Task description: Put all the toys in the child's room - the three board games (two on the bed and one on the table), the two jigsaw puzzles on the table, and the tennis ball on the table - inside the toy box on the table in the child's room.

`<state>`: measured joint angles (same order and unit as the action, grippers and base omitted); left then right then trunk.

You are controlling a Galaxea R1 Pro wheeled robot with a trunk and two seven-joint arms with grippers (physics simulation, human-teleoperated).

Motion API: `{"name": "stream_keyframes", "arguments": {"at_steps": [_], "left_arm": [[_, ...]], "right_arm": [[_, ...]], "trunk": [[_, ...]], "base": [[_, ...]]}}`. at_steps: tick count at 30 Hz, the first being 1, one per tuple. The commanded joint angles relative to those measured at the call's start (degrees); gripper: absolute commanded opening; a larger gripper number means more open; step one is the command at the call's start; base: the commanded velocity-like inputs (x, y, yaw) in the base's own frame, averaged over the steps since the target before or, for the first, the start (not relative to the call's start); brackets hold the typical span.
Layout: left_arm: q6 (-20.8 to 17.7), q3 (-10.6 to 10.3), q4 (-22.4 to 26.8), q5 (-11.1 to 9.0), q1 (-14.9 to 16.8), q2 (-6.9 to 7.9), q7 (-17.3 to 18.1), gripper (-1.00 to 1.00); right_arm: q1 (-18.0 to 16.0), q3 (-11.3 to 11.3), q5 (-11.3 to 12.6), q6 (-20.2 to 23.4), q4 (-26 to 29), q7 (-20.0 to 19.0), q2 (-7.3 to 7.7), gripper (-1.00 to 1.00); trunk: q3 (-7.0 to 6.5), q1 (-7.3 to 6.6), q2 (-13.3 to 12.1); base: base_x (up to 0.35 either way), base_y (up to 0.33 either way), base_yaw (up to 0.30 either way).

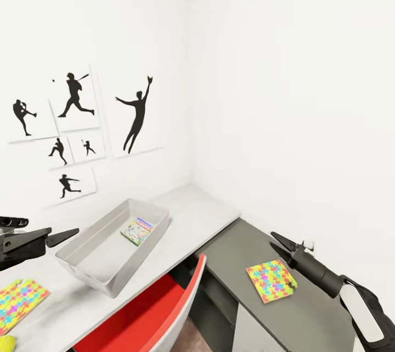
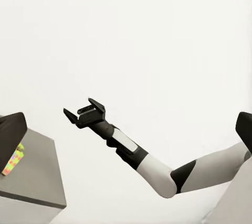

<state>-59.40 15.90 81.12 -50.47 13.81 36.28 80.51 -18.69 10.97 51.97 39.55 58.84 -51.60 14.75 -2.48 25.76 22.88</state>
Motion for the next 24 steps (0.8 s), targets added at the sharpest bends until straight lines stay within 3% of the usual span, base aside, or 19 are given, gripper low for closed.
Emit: {"name": "stream_keyframes", "arguments": {"at_steps": [1, 24], "left_arm": [[-0.60, 0.01, 0.01, -0.11, -0.01, 0.02, 0.09, 1.00], [-0.60, -0.01, 0.01, -0.09, -0.01, -0.03, 0.00, 1.00]], "right_arm": [[-0.04, 0.02, 0.24, 0.35, -0.04, -0.03, 0.00, 1.00], [-0.04, 0.10, 0.18, 0.18, -0.39, 0.18, 0.01, 1.00]], "trunk": [[-0.02, 0.02, 0.04], [-1.00, 0.02, 0.04]], "base": [[-0.035, 0.000, -0.254], [-0.003, 0.000, -0.254]]}}
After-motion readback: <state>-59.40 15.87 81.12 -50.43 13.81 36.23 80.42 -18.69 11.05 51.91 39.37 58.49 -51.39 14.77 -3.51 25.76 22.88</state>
